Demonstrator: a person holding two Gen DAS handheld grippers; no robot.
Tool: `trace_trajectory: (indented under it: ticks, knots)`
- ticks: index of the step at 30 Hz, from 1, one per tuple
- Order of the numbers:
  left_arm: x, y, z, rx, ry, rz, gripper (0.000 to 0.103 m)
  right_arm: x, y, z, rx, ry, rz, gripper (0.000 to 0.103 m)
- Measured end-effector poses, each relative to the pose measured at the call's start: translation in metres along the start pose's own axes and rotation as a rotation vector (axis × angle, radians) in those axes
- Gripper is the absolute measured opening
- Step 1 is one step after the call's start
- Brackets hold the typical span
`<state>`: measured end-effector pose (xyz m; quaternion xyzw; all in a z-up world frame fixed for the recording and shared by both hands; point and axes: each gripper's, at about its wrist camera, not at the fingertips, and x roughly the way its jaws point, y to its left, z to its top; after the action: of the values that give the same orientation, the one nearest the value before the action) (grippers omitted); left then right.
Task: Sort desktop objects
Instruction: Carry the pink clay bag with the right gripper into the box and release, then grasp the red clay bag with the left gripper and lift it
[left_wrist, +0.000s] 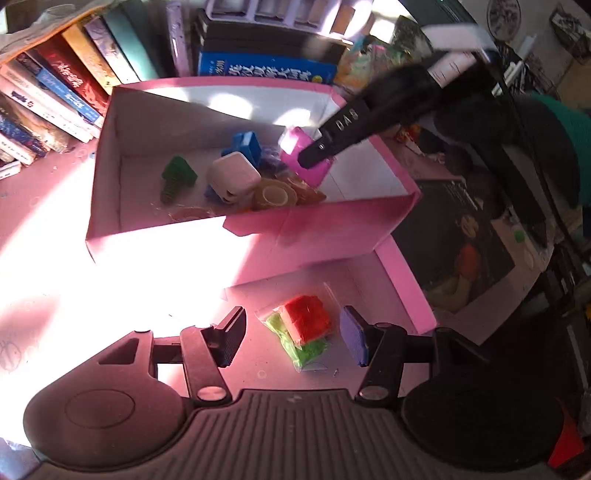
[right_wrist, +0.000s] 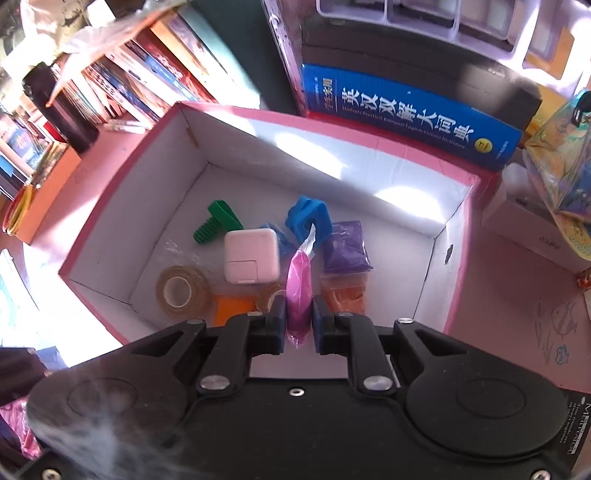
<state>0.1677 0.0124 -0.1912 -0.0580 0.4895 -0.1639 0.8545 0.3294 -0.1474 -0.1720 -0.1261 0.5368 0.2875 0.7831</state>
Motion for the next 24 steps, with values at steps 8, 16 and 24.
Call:
trace_trajectory:
  ticks: [8,16,24]
  knots:
    - [0.033,-0.016,-0.002,0.182,0.012,-0.023,0.055,0.025,0.005,0.011,-0.031,0.074,-0.019,0.014]
    - [0.052,-0.03,0.003,0.476,0.028,-0.059,0.055,0.029,0.005,0.01,-0.014,0.083,-0.027,0.044]
    - [0.069,-0.035,0.002,0.654,0.095,-0.093,0.055,0.01,0.001,0.007,0.038,0.043,0.004,0.056]
